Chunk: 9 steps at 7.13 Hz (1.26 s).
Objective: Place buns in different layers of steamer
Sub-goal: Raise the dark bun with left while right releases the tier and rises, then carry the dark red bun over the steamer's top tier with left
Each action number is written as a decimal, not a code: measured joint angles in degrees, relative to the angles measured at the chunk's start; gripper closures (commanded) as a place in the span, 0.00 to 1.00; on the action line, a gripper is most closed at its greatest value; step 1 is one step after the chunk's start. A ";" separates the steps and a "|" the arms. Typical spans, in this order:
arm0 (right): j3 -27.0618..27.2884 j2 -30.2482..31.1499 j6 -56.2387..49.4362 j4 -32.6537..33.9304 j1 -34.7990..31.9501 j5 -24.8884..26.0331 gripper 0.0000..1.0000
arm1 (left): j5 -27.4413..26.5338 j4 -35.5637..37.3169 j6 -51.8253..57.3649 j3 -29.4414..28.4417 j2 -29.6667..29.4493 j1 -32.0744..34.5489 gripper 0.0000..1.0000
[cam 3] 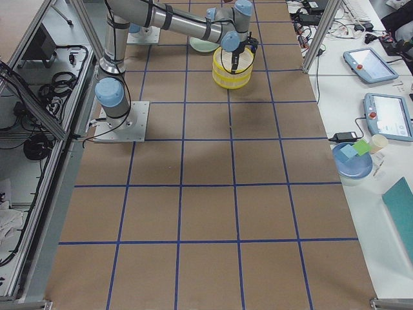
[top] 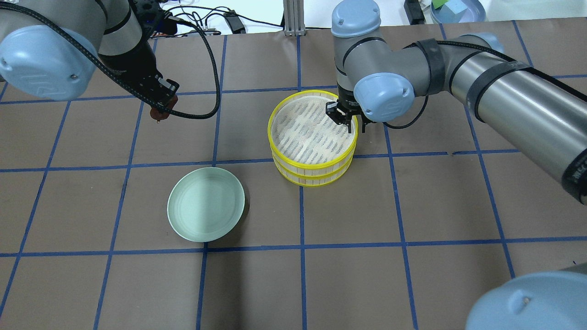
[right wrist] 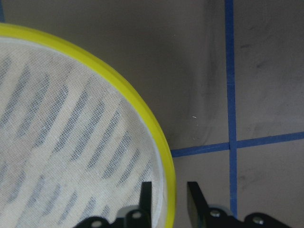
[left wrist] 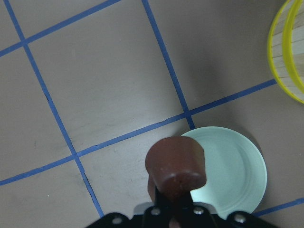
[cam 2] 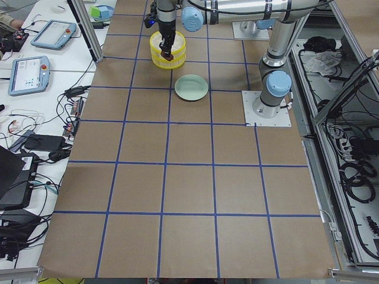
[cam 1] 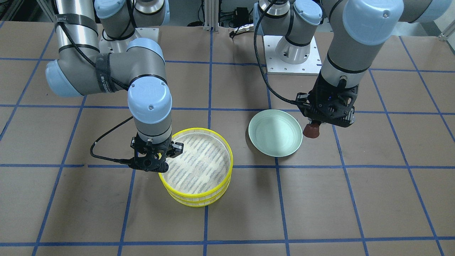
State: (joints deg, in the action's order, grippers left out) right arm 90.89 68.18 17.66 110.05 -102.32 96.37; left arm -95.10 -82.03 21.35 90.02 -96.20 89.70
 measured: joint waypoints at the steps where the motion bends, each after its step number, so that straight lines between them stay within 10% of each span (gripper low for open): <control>1: -0.15 2.79 -0.67 -0.50 0.08 -0.54 0.00 | -0.04 -0.08 0.05 0.14 0.31 0.02 1.00; 5: -2.10 21.07 -3.61 -13.56 1.34 -1.90 0.00 | 0.47 -1.54 0.05 0.33 1.20 0.17 1.00; 9: -2.44 26.81 -3.51 -21.13 1.58 -1.61 0.00 | 6.22 1.81 -8.61 0.18 0.32 2.38 1.00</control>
State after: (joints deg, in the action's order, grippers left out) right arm 88.44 94.99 14.16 88.92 -100.75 94.76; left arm -88.88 -80.23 12.74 90.20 -95.89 92.08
